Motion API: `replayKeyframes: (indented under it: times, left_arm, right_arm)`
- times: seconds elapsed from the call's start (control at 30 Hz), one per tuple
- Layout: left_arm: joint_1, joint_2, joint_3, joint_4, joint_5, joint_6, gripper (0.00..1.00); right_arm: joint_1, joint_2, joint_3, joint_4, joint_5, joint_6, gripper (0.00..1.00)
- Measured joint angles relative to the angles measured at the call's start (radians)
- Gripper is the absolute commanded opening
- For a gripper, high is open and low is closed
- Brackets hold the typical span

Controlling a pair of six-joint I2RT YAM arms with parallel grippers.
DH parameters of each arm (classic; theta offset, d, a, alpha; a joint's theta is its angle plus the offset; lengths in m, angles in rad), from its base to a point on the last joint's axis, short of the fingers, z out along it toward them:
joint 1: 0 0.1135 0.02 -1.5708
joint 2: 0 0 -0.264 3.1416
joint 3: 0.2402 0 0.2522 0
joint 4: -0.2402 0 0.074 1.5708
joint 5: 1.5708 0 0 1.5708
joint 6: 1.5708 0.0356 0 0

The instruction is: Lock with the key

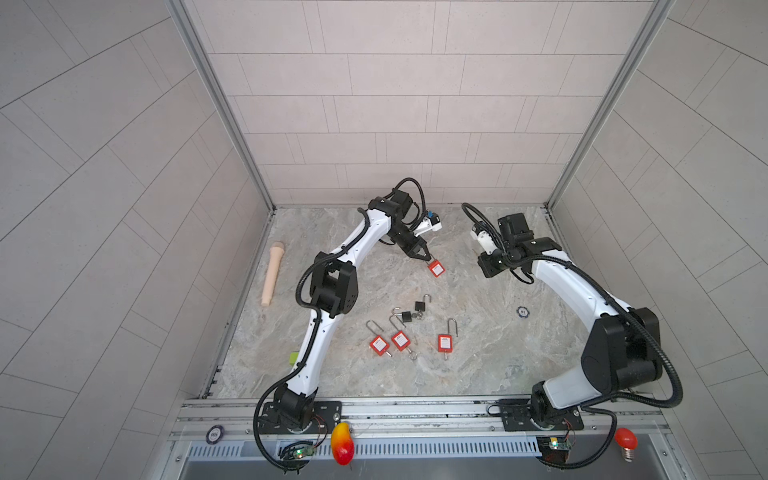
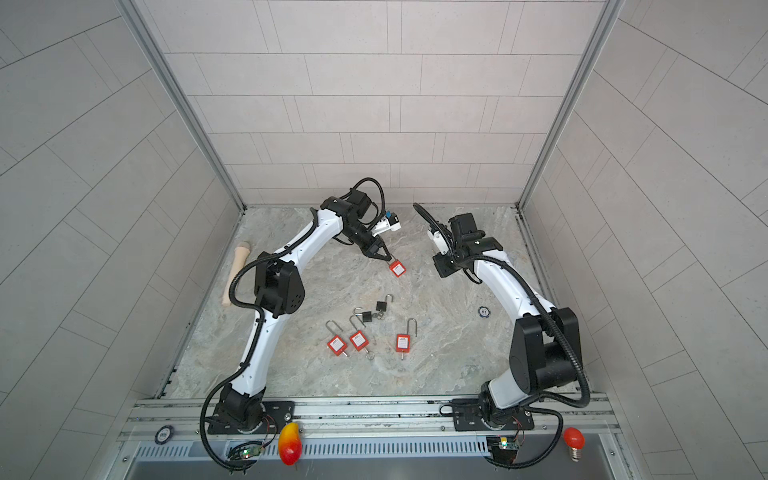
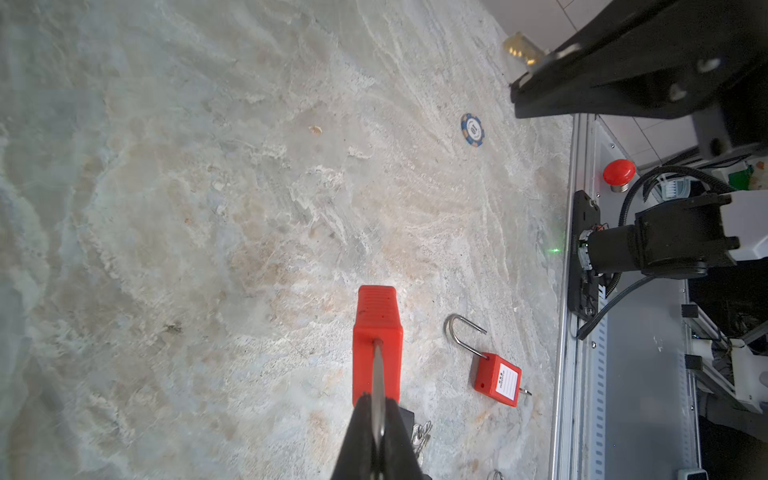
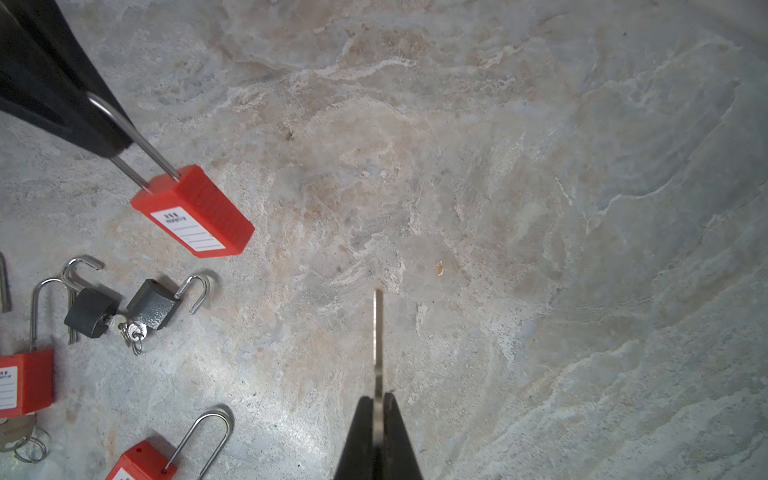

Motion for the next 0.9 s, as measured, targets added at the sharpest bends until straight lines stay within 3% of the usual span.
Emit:
replayKeyframes:
  times: [0.37, 0.9]
  left_arm:
    - [-0.018, 0.100, 0.052, -0.022, -0.045, -0.018, 0.00]
    - [-0.055, 0.144, 0.075, 0.008, -0.058, -0.075, 0.08]
  right_arm:
    - [0.062, 0.072, -0.031, 0.071, 0.047, 0.140, 0.00]
    - [0.075, 0.208, -0.024, 0.117, 0.055, 0.198, 0.00]
